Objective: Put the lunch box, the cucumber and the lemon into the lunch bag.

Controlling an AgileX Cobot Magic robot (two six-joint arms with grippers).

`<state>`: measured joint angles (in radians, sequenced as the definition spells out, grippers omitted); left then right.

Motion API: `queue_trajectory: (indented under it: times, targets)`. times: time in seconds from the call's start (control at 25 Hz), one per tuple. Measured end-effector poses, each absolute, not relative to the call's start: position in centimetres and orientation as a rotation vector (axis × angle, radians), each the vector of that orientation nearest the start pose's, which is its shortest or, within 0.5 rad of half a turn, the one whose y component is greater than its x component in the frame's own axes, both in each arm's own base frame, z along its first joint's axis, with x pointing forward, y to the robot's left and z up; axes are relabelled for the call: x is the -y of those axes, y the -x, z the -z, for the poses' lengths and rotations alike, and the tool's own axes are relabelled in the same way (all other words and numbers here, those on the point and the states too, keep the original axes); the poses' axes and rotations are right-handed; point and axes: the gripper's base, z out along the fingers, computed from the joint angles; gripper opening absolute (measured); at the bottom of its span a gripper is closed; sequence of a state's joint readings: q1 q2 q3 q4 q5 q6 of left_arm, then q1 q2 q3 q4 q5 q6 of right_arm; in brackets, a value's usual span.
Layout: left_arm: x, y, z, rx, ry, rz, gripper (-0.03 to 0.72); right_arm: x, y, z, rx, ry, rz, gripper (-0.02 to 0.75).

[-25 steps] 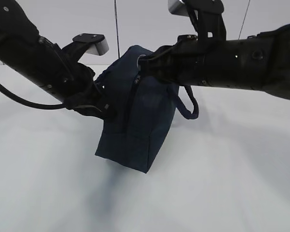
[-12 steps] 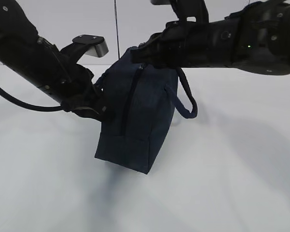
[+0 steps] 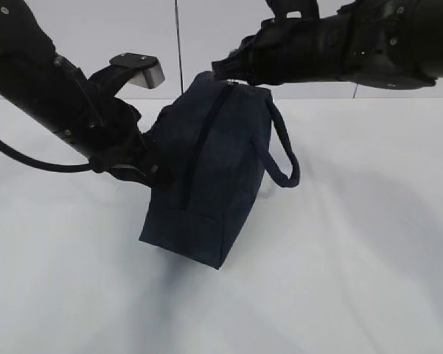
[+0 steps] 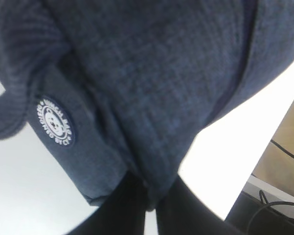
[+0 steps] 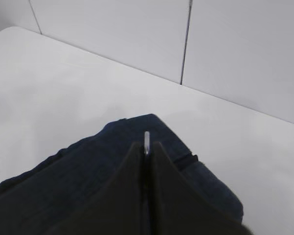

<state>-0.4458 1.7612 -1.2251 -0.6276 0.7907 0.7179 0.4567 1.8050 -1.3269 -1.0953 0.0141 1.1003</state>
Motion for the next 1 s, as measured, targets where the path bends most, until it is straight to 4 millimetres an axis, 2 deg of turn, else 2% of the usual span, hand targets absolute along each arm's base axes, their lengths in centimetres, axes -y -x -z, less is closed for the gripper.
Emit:
queue_trajectory:
  times: [0.16, 0.4, 0.52, 0.72, 1.0]
  targets:
    - [19.0, -31.0, -22.9, -2.477, -1.033, 0.642, -0.003, -17.4, -39.4, -26.9, -1.96, 0.369, -0.305, 0.0]
    - [19.0, -31.0, -22.9, -2.478, -1.034, 0.643, -0.003, -17.6, -40.2, -25.2, -1.994, 0.364, -0.313, 0.0]
    - [19.0, -30.9, -22.9, -2.485, -1.042, 0.65, -0.003, -17.9, -41.1, -25.1, -1.985, 0.365, -0.311, 0.0]
    - [19.0, -30.7, -22.8, -2.496, -1.054, 0.661, -0.003, -18.4, -42.8, -25.9, -1.939, 0.368, -0.301, 0.0]
    - [19.0, -30.6, -22.8, -2.502, -1.061, 0.667, -0.003, -16.7, -45.2, -24.8, -1.947, 0.317, -0.267, 0.0]
